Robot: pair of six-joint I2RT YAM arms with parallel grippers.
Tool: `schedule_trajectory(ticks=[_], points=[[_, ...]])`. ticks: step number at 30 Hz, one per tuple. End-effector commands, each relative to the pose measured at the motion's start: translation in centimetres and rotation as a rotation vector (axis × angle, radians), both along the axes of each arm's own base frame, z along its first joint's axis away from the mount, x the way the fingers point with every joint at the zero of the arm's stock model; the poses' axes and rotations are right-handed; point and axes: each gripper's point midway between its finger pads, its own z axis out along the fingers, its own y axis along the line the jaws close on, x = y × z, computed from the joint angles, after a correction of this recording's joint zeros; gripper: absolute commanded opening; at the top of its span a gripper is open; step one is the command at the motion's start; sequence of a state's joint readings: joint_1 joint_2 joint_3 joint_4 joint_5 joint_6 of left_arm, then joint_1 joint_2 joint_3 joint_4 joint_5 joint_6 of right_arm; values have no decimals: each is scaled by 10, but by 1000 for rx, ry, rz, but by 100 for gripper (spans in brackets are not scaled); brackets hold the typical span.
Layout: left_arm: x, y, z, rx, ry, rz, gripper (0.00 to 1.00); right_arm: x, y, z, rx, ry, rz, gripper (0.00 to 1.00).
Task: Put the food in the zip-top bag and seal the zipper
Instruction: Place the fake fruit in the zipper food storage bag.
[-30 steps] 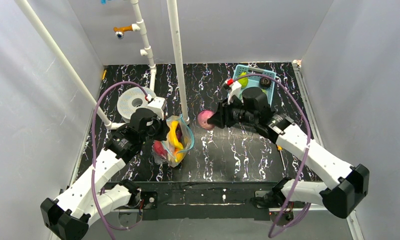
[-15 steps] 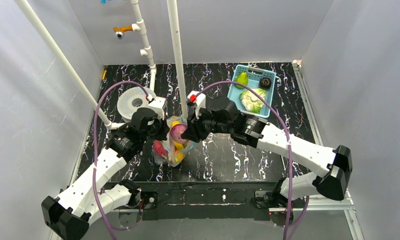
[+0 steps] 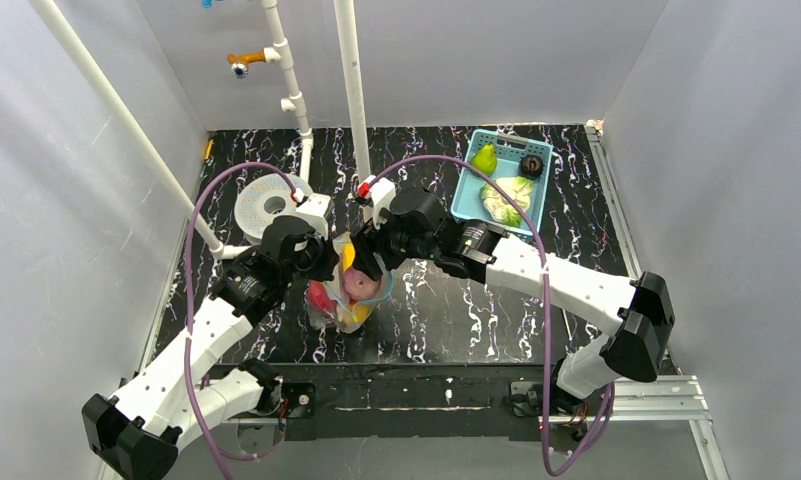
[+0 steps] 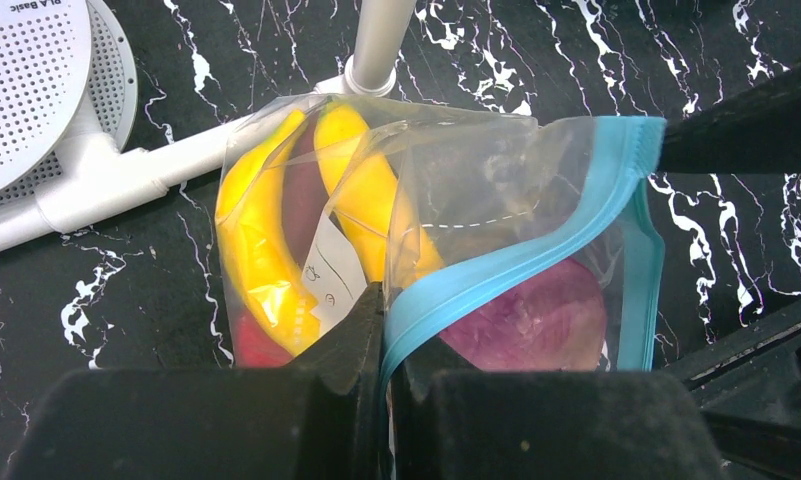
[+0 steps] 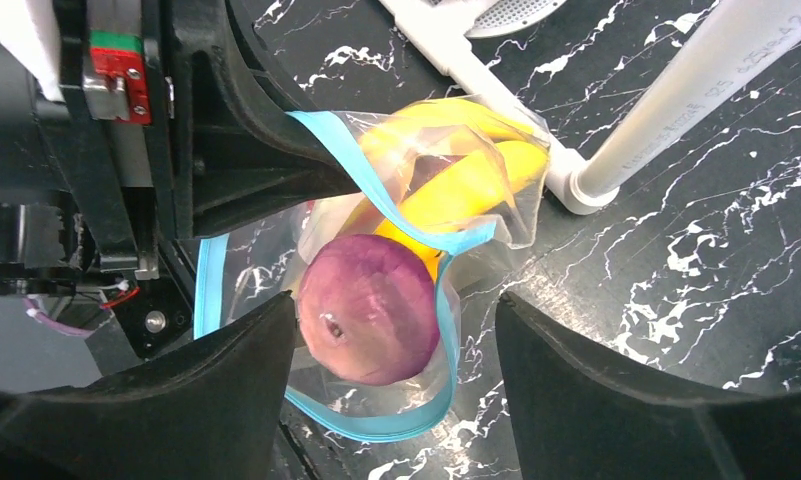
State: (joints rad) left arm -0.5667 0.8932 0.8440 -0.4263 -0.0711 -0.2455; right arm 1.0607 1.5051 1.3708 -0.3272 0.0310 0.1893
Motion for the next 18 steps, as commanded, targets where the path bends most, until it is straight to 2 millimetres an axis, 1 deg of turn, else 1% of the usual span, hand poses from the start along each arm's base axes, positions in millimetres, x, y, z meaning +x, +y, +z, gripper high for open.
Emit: schedule_trajectory(ticks=[1,5,9,12,14,18], points=[[0,4,4,8,-27,9,0,3,-1,21,44,-33,-21,81],[2,4,3,10,-28,13,0,3,-7,26,43,-31,-44,82],[2,4,1,12,-25,15,0,-2,-13,37,86,-42,-46,83],[3,8,0,21,-26,39,0,-10,-17,41,108,-20,-32,84],[2,11,0,18,-22,65,0,-18,-21,40,125,5,-20,84],[-5,14,0,-33,10,118,0,-35,-28,32,153,45,-10,84]])
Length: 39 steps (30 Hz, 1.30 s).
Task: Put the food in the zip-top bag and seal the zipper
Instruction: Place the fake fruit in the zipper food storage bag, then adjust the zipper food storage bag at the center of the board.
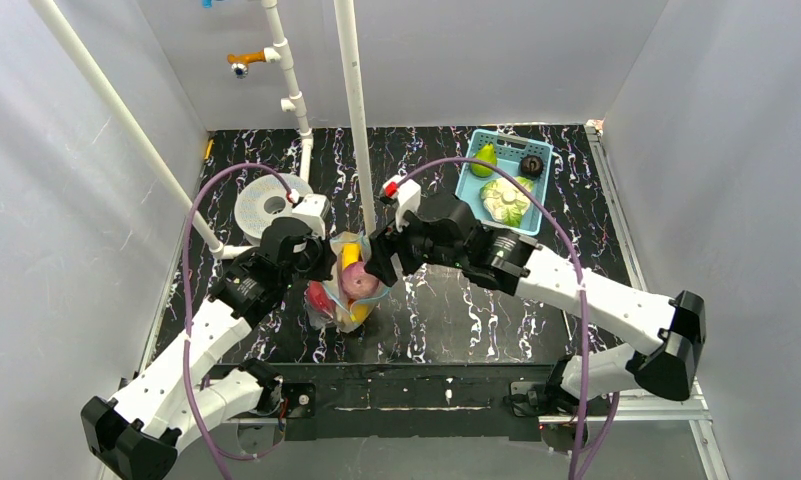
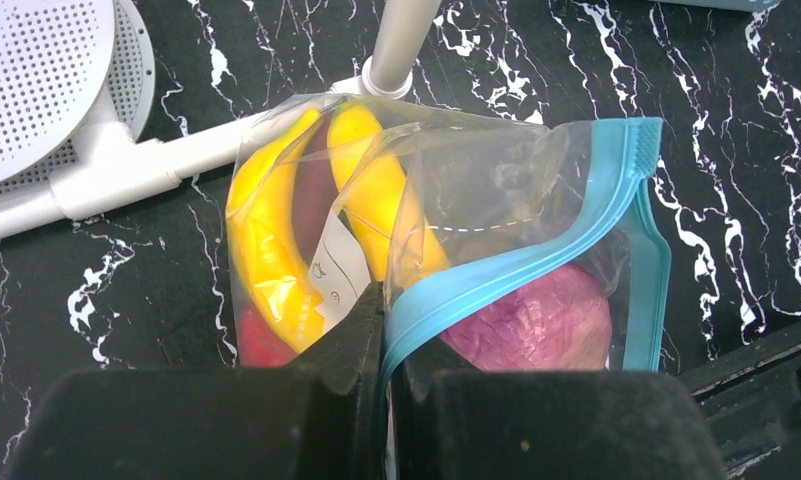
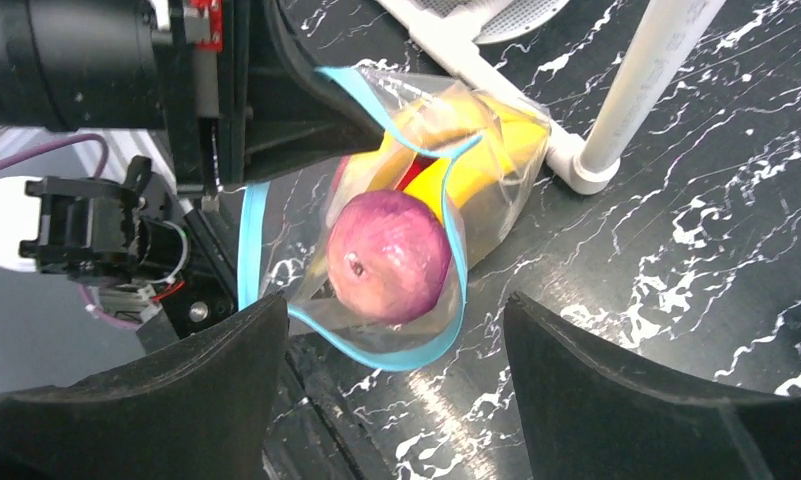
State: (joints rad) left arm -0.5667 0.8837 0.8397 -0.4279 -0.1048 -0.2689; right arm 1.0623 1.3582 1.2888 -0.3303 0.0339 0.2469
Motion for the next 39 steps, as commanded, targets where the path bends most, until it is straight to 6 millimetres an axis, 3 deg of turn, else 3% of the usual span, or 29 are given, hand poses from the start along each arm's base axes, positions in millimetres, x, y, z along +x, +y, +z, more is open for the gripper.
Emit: schedule_trajectory(ticks=[1,8,13,17,23,28,32,39], points=[[-9,11,-1,-47,31,107,0,-26,-2,4,86,53,38,84],[-24,22,22,-239,142,364,0,-71,7,-14,148,140,135,84],[-32,52,48,-365,101,600,0,-79,14,0,175,77,184,84],[-35,59,64,-518,56,686,0,-79,16,16,212,18,219,84],[-38,65,60,-641,81,805,0,-88,23,19,248,16,283,84],[-37,67,58,-675,92,850,0,-94,44,19,269,26,304,84],[-41,79,56,-650,80,904,0,-94,52,7,214,-1,295,83],[-44,76,56,-660,89,876,0,-102,57,-16,116,-22,315,74]])
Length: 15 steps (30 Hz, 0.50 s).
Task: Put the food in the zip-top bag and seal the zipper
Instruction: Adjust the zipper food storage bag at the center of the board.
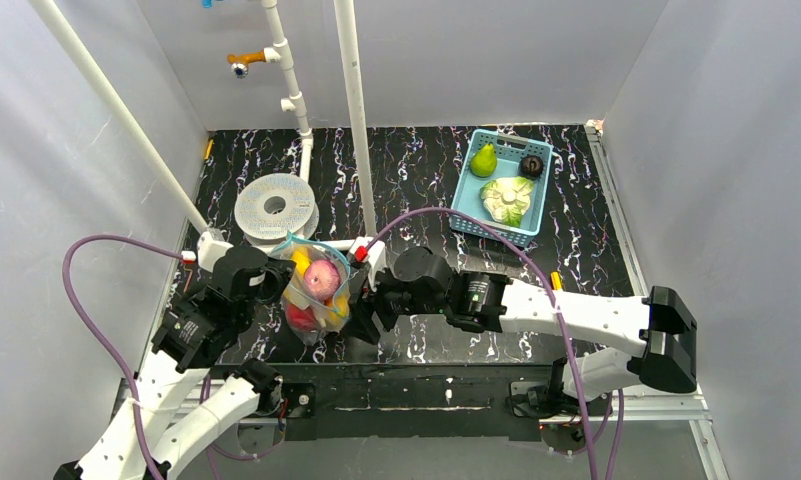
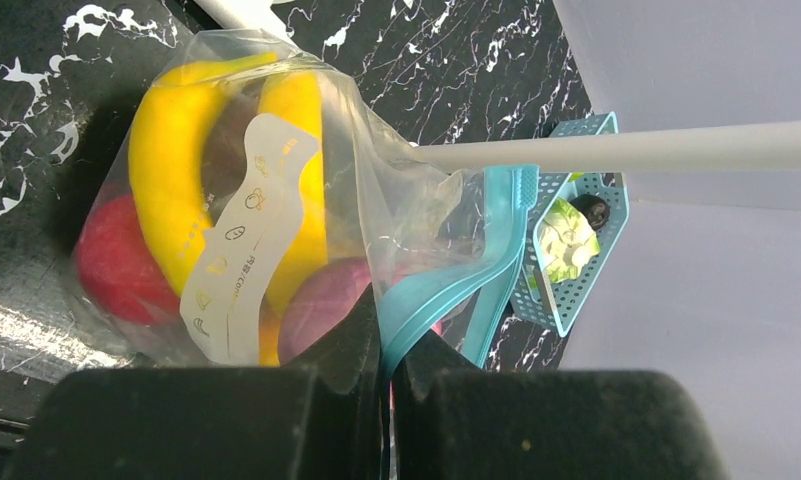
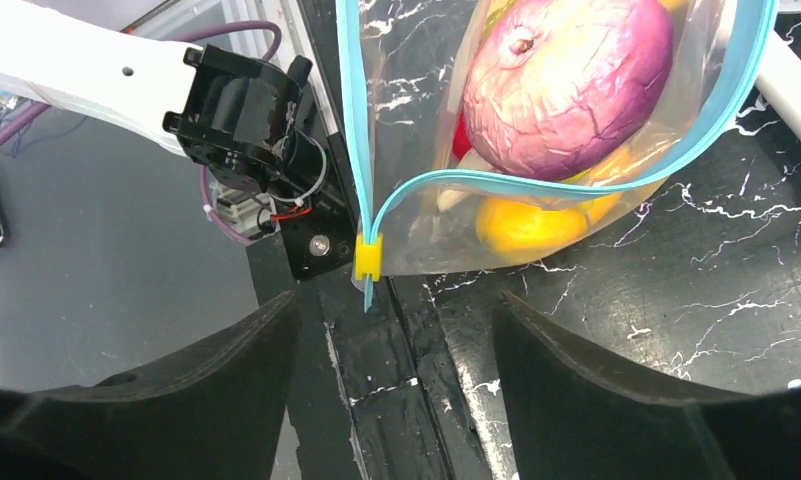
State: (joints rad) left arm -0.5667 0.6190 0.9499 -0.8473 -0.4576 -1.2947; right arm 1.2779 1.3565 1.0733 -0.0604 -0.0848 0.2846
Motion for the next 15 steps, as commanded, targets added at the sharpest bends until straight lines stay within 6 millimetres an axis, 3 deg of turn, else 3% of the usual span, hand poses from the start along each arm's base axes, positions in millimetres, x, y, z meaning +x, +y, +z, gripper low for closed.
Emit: schedule_trajectory(ticks=[1,6,12,15], points=[[0,8,6,-8,-23,43,0,2,12,24,41,-87,0,72],[-2,7,9,-33,-29,48,0,4,17,21,-7,-129,11,66],[-6,-4,6,-123,-10,35,0,-8,20,17,-23,-202,85,68],[-7,-4,1,-152,3,53,0,0,21,19,-10,-232,38,66]])
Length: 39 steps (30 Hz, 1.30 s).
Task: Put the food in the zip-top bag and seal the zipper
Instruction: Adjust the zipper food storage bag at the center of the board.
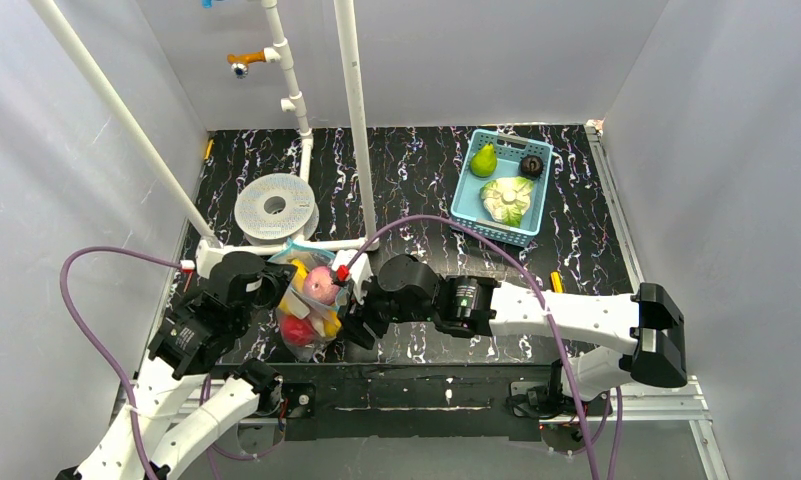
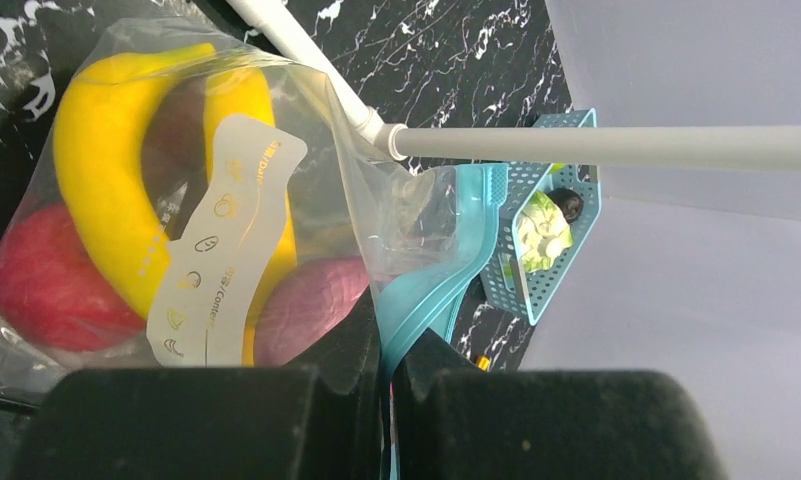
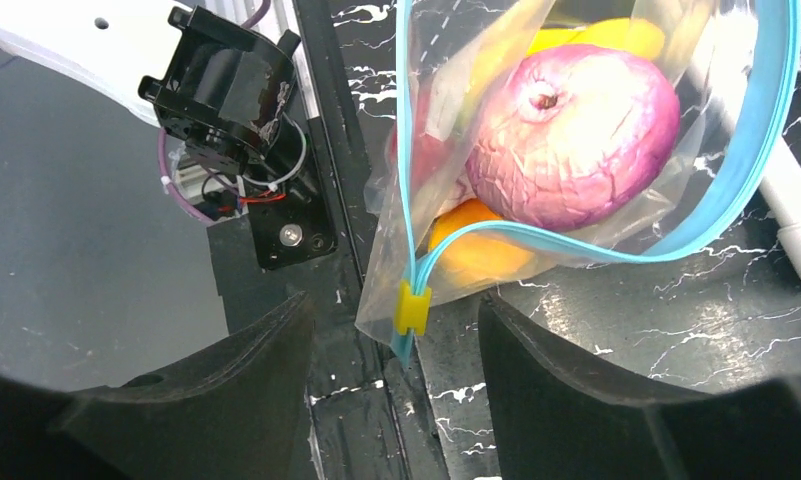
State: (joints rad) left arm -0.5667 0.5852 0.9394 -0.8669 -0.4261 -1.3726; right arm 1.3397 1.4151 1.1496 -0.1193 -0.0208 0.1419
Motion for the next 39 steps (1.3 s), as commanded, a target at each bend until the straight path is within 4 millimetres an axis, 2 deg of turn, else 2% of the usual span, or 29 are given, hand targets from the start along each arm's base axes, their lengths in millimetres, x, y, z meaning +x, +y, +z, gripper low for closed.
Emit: schedule_trajectory(ticks=[1,5,10,15,17,21,24,27,29,31,32,34,37,39], points=[[0,-2,-1,-73,-3,38,0,10,8,23,55,-92,-34,64],[-2,-6,-5,-104,8,31,0,21,7,22,54,-107,-102,47],[-2,-11,-10,-126,22,20,0,29,5,20,48,-133,-139,20],[0,-8,-6,-96,-3,16,1,47,-4,32,30,-256,-181,1],[0,-3,0,-59,-25,12,9,58,-9,43,12,-357,-192,1],[-5,10,17,81,-95,-52,32,75,-19,73,-13,-533,-193,1],[-13,19,36,197,-173,-127,46,71,-27,94,-34,-583,-136,1],[-24,30,55,287,-262,-184,59,58,-39,112,46,-614,-70,1],[-31,34,63,322,-321,-216,66,59,-43,95,79,-649,-41,1],[-35,33,67,338,-377,-251,74,74,-50,59,25,-603,-59,1],[-37,30,69,338,-407,-273,77,80,-53,45,-2,-551,-62,1],[-39,12,77,340,-497,-381,80,81,-59,18,-43,-444,-29,1],[-43,-26,84,392,-620,-628,82,73,-62,6,-50,-410,16,1],[-42,-48,79,446,-633,-788,84,71,-64,7,-52,-411,29,1]])
